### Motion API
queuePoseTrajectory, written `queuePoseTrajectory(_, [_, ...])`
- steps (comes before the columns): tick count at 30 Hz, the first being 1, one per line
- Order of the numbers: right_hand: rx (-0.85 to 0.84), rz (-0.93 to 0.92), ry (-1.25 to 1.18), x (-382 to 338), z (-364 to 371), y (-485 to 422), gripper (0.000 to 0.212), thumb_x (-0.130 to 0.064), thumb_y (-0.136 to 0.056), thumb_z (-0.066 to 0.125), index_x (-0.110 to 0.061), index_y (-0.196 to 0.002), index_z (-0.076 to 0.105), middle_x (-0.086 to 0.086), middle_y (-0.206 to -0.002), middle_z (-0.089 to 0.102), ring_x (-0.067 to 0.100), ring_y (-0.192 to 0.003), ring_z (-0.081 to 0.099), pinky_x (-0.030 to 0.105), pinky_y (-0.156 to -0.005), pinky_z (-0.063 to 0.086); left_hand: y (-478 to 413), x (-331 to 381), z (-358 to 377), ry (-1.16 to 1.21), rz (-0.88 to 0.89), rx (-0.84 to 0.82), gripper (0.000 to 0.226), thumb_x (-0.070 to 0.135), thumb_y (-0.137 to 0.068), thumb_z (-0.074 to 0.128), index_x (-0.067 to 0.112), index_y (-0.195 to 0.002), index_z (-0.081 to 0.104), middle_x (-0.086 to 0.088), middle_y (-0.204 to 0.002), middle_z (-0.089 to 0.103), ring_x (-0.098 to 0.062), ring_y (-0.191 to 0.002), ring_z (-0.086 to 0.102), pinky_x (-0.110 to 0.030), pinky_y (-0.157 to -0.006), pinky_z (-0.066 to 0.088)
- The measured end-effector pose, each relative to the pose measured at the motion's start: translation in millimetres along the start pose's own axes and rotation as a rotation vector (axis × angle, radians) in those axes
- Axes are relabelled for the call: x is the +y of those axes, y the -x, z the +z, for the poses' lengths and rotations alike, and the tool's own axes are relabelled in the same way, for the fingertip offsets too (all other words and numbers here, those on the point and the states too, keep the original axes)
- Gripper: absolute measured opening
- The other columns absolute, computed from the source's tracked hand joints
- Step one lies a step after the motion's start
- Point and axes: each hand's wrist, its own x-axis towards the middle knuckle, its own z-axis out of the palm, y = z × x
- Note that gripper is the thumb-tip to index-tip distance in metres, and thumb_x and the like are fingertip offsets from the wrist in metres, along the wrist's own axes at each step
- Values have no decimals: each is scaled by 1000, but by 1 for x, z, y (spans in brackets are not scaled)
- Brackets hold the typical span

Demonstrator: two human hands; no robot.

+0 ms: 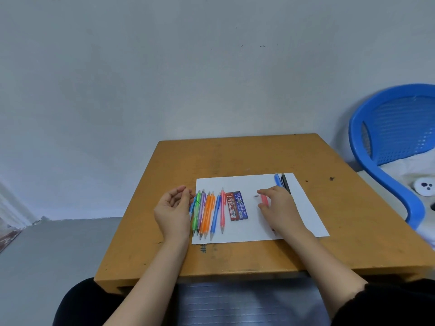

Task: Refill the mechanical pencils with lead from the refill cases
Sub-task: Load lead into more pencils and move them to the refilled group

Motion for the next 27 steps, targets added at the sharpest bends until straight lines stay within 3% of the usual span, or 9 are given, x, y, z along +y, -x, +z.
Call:
queuePoseTrajectory(4, [-5, 76, 45, 2, 5, 0, 38, -21, -94, 55, -9, -129, 56, 8, -111, 54, 21, -103, 54, 29, -88, 43, 3, -4, 4, -5, -16, -25, 3, 18, -90, 65, 16, -92, 66, 0, -84, 73, -11, -79, 71, -23, -62, 55])
queuePoseTrajectory(8, [3, 89, 67, 1, 9, -5, 28, -18, -96, 49, -8, -118, 63, 6, -96, 50, 20, -88, 53, 28, -78, 44, 10, -8, 5, -5, -19, -63, 6, 17, -89, 65, 13, -94, 65, -1, -85, 73, -9, -78, 71, -16, -59, 55])
queuePoseTrajectory(13, [35, 87, 100, 2, 12, -11, 29, -19, -99, 42, -5, -103, 67, -1, -74, 40, 17, -72, 45, 23, -64, 32, 17, -13, 5, 48, 14, -67, 6, 12, -89, 64, 17, -91, 64, 3, -82, 73, -10, -77, 71, -17, -63, 55])
queuePoseTrajectory(17, [48, 30, 63, -4, 9, -10, 34, -19, -99, 42, -15, -128, 58, 4, -87, 47, 17, -78, 46, 23, -61, 31, 18, -14, 4, 78, 56, -68, 8, 9, -89, 64, 16, -93, 63, 0, -86, 72, -12, -80, 71, -18, -66, 56])
queuePoseTrajectory(20, [95, -33, 52, -8, 10, -10, 38, -16, -97, 44, -18, -133, 55, 5, -97, 53, 16, -83, 49, 24, -62, 35, 19, -15, 5, 61, 83, -76, 9, 11, -89, 64, 18, -93, 63, 1, -88, 72, -11, -82, 71, -17, -65, 55])
queuePoseTrajectory(27, [285, -257, -135, -19, 20, -13, 34, -5, -90, 58, -7, -124, 61, 8, -97, 59, 7, -75, 45, 5, -59, 31, 16, -15, 3, 109, 60, -68, 6, 10, -88, 64, 14, -93, 62, 4, -85, 73, -12, -83, 71, -16, -64, 55])
